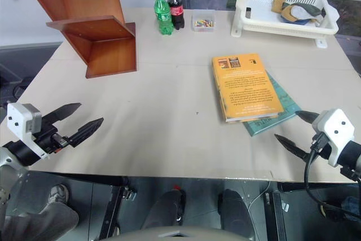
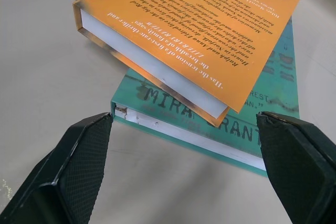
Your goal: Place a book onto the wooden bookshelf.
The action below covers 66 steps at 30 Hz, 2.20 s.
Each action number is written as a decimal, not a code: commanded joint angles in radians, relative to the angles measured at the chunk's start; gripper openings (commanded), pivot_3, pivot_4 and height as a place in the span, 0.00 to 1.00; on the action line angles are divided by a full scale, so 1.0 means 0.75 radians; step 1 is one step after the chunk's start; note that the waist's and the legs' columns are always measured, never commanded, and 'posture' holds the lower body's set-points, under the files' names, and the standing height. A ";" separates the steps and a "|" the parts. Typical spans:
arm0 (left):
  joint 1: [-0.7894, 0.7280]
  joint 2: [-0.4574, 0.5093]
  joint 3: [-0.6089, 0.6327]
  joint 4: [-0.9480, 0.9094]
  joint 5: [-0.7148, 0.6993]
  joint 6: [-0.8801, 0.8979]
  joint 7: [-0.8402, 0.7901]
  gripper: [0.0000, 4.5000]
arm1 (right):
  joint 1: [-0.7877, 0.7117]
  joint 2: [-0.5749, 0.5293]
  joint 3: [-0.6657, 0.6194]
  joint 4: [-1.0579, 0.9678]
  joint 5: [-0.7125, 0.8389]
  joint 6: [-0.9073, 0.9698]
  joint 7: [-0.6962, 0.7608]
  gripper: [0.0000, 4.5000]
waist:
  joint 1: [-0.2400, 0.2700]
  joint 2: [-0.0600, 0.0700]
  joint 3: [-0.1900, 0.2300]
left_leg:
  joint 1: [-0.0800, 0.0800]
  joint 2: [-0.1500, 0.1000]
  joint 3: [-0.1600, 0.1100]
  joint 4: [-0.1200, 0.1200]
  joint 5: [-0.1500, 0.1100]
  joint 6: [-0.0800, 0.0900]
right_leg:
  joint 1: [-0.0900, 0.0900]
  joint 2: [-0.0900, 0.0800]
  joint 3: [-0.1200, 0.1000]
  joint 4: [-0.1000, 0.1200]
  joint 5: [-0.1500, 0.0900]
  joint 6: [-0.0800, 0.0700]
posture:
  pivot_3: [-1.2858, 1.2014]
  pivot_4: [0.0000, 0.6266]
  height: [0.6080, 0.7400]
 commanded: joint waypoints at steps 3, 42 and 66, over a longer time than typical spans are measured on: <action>-0.081 0.049 -0.013 0.057 0.005 -0.013 -0.037 0.99 | 0.006 0.006 -0.012 -0.022 -0.018 -0.052 -0.010 1.00 | 0.002 0.000 0.000 | 0.000 0.000 0.000 0.000 0.000 0.000 | 0.000 0.001 0.000 0.000 0.000 0.000 | 0.52 0.24 1.00; -0.973 -0.641 -0.429 0.364 -0.629 0.998 0.749 0.99 | -0.275 0.082 0.280 -0.185 0.050 0.092 -0.251 1.00 | 0.003 -0.001 0.000 | -0.006 -0.006 -0.004 0.012 0.000 0.000 | 0.000 0.001 -0.001 0.004 0.003 0.004 | 0.52 0.24 1.00; -1.579 -0.956 -0.419 1.488 -0.402 1.003 0.638 0.99 | 0.222 0.230 0.008 -0.613 0.141 -0.003 -0.304 1.00 | -0.003 -0.001 -0.001 | -0.007 -0.009 -0.001 0.017 -0.001 0.002 | 0.000 0.000 0.003 0.004 0.004 0.008 | 0.52 0.24 1.00</action>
